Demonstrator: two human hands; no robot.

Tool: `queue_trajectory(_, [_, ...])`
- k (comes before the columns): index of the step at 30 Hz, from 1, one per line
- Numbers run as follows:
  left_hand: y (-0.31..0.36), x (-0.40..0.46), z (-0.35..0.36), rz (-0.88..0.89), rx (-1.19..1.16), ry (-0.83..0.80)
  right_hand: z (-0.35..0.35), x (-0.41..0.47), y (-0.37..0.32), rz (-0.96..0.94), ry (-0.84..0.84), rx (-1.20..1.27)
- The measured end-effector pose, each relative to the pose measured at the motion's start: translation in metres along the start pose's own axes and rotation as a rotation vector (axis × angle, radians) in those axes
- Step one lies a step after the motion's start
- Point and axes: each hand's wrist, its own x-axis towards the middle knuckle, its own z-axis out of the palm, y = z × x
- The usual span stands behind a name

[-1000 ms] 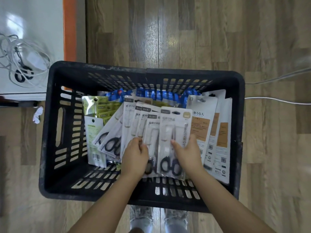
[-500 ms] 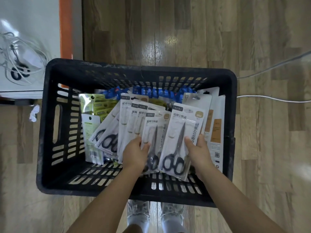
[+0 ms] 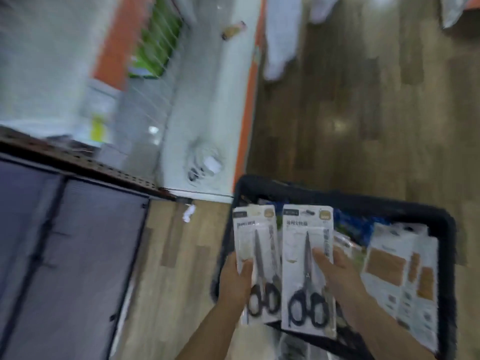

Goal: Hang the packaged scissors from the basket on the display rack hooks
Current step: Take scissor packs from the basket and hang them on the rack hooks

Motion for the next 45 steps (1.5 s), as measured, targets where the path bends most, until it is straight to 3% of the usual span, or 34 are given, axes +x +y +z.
queue_trajectory(6, [0.082, -0.088, -0.164, 0.061, -0.234, 0.274, 0.096, -0.101, -0.149, -0.266, -0.189, -0.195])
queue_trajectory(11, [0.134, -0.219, -0.272, 0.196, -0.382, 0.538, 0.157, -0.242, -0.262, -0.508, -0.44, -0.296])
queue_trajectory(15, [0.156, -0.339, -0.337, 0.253, -0.503, 0.75, 0.185, -0.374, -0.313, -0.738, -0.618, -0.348])
queue_trajectory(20, [0.137, -0.459, -0.402, 0.319, -0.605, 1.051, 0.219, -0.524, -0.335, -0.955, -0.832, -0.433])
queue_trajectory(27, [0.062, -0.6, -0.463, 0.373, -0.755, 1.332, 0.259, -0.681, -0.291, -1.072, -1.112, -0.463])
queue_trajectory(33, [-0.041, -0.661, -0.479, 0.273, -0.835, 1.523, 0.3, -0.741, -0.202, -1.051, -1.291, -0.541])
queue_trajectory(40, [-0.157, -0.679, -0.483, 0.154, -0.994, 1.577, 0.348, -0.763, -0.086, -0.956, -1.339, -0.713])
queue_trajectory(45, [-0.205, -0.696, -0.509, 0.185, -1.036, 1.587, 0.39, -0.801, -0.046, -0.965, -1.391, -0.703])
